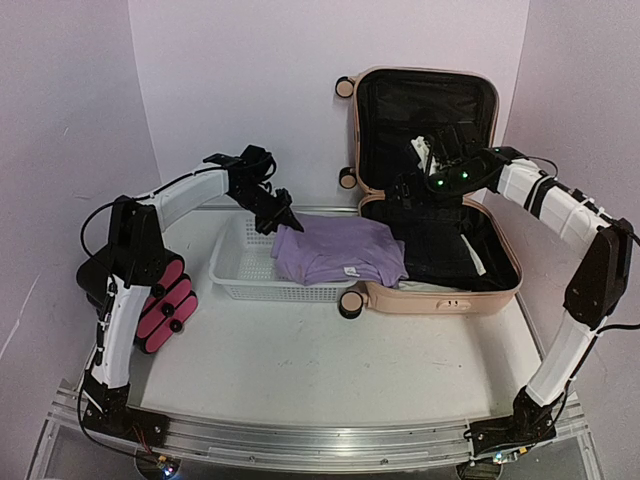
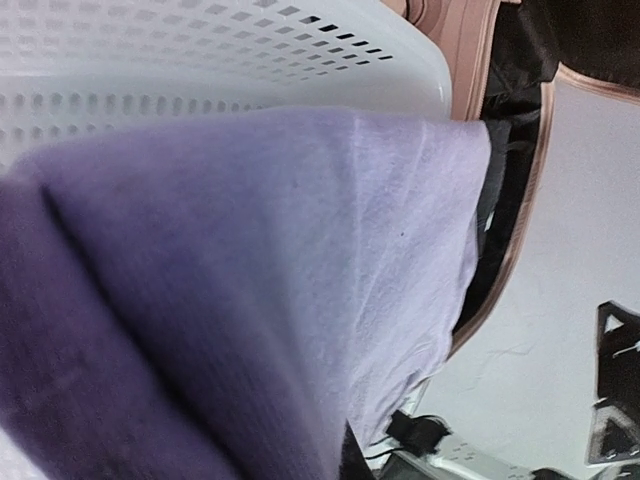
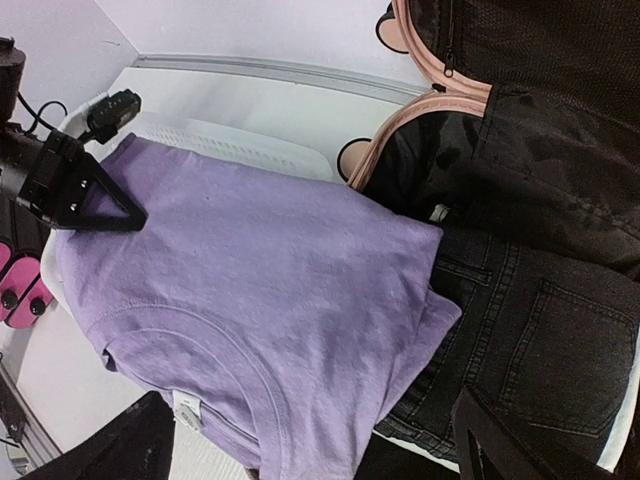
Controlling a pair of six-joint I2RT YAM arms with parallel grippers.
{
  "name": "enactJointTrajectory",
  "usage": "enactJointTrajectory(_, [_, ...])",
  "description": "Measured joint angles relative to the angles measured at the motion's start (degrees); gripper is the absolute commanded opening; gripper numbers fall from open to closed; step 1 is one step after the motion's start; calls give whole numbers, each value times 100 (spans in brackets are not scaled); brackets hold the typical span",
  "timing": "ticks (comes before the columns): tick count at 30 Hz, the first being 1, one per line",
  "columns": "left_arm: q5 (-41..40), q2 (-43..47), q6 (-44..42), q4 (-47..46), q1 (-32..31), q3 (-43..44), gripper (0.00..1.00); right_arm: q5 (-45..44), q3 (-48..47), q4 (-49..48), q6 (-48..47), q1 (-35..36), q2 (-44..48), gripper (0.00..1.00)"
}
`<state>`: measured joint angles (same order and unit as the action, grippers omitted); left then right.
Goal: Open, take out, and arrange the luggage
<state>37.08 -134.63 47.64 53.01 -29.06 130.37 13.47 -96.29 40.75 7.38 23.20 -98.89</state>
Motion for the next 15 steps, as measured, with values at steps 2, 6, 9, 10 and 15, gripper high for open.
enactJointTrajectory(2, [-103,28,-293,136,35,0,0,-28,-9,37,-2,15,0,98])
enactJointTrajectory(6, [-319,39,-841,363,92,0,0,-87,-57,116,-9,20,0,98])
enactJointTrajectory(9, [-549,42,-1237,570,140,0,0,-111,-149,160,-28,20,0,98])
enactJointTrajectory(10, [-636,39,-1355,621,155,0,0,-114,-184,173,-33,20,0,98])
enactJointTrajectory(15, [-1191,39,-2015,905,297,0,0,-144,-271,229,-66,7,0,98])
